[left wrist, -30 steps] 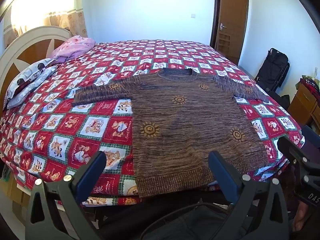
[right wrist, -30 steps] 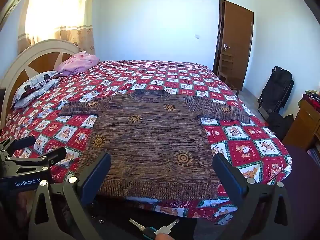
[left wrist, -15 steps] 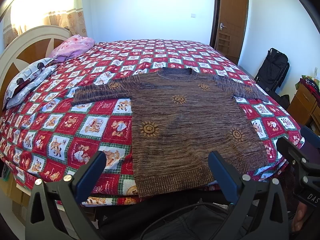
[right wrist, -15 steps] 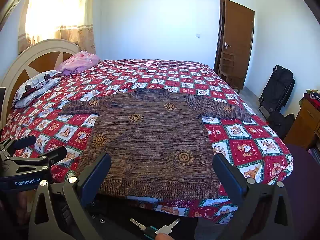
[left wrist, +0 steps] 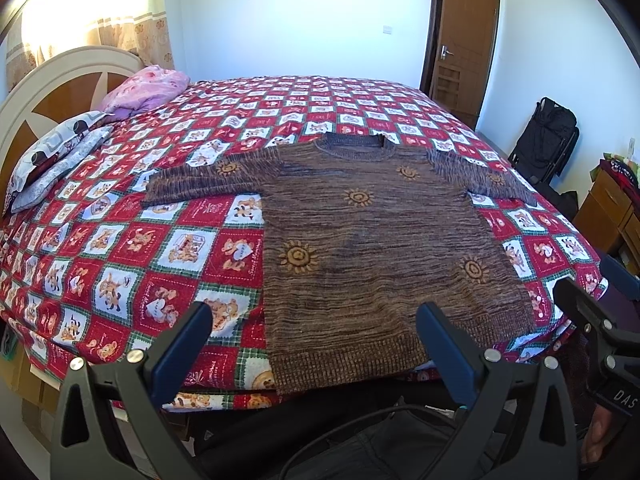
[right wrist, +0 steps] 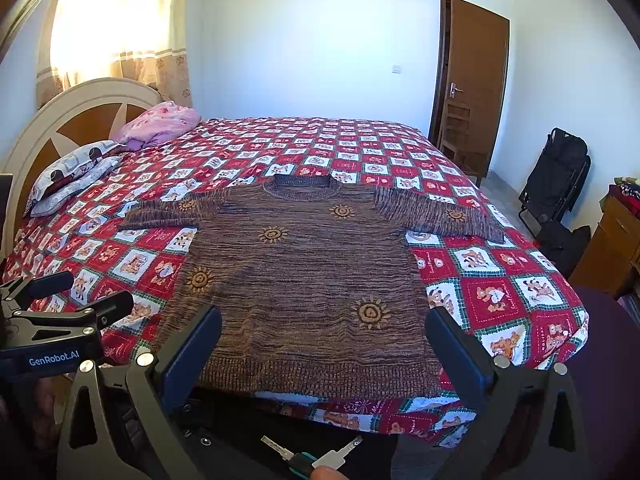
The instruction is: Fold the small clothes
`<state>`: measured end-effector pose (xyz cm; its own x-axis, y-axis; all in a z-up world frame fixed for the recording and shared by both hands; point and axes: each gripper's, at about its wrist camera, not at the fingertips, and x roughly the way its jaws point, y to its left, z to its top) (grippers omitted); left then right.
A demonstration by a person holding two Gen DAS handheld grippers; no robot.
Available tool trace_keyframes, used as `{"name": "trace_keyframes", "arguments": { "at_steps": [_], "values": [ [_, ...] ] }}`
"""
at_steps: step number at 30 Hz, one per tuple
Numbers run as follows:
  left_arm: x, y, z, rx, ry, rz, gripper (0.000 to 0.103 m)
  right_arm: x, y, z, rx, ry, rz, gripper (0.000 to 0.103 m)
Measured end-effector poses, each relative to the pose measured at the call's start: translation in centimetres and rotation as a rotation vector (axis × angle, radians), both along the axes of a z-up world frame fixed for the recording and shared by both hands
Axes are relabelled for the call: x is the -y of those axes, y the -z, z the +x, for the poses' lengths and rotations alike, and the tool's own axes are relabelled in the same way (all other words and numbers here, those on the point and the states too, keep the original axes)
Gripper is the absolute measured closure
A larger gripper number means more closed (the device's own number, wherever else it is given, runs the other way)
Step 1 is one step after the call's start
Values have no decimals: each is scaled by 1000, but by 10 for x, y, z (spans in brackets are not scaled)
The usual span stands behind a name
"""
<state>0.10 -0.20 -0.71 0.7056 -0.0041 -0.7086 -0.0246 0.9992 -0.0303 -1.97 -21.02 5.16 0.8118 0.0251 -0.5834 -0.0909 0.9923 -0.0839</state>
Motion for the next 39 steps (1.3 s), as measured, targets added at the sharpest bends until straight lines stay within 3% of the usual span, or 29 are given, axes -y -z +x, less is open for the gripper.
{"name": "trace_keyframes", "arguments": {
  "at_steps": [39],
  "values": [
    [1,8,0,-10,2,-11,0,0,5,3,-21,-6,8,1]
  ]
}}
